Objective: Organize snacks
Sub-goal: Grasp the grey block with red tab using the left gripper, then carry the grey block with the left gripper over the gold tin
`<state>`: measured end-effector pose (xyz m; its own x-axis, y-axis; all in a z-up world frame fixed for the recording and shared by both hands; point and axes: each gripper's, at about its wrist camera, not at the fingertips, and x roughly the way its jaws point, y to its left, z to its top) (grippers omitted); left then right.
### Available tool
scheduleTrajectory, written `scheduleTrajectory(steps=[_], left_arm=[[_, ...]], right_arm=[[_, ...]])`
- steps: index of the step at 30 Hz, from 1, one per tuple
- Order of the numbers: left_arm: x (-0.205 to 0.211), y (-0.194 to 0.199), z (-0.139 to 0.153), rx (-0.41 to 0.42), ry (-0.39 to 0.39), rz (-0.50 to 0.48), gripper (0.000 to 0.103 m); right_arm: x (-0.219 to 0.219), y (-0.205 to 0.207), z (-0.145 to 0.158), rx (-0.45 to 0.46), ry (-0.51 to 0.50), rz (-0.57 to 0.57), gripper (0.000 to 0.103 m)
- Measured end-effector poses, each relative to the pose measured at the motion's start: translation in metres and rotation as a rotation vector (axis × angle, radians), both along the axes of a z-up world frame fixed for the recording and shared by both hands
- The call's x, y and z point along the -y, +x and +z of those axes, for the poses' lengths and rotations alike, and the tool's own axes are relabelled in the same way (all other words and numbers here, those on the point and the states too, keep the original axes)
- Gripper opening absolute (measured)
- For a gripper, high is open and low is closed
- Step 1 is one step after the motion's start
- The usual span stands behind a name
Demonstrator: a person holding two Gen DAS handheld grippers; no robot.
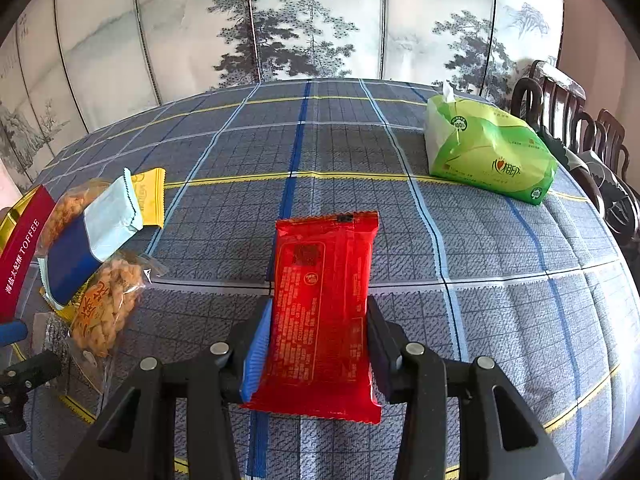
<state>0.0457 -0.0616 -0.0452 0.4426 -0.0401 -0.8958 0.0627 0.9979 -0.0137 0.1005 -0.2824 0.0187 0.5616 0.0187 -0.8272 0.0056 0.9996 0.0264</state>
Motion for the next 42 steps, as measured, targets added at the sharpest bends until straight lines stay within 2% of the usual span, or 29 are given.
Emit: scheduleTrajectory(steps=[10,14,17,23,42], left_arm=[[0.001,0.001,-0.003,0.001,-0.004,-0.028,0.068],[0.001,0.002,-0.006,-0.012,-0.004,-0.036,0.056],[0.000,0.002,-0.008,-0.018,0.001,-0.040,0.051],[0.002,0.001,-0.007,-0.007,0.001,-0.062,0.032],[-0.006,-0.018,0.002,0.002,0.009,-0.111,0.032]], right_arm=[[0.000,0.000,0.000,0.000,0.001,0.000,0.046],[-0.001,0.001,0.000,0.000,0.001,-0.001,0.046],[-0.001,0.001,0.000,0.000,0.001,-0.001,0.046],[-0.001,0.001,0.000,-0.001,0.000,-0.001,0.046],[-0.001,0.002,0.000,-0.003,-0.016,-0.001,0.046]])
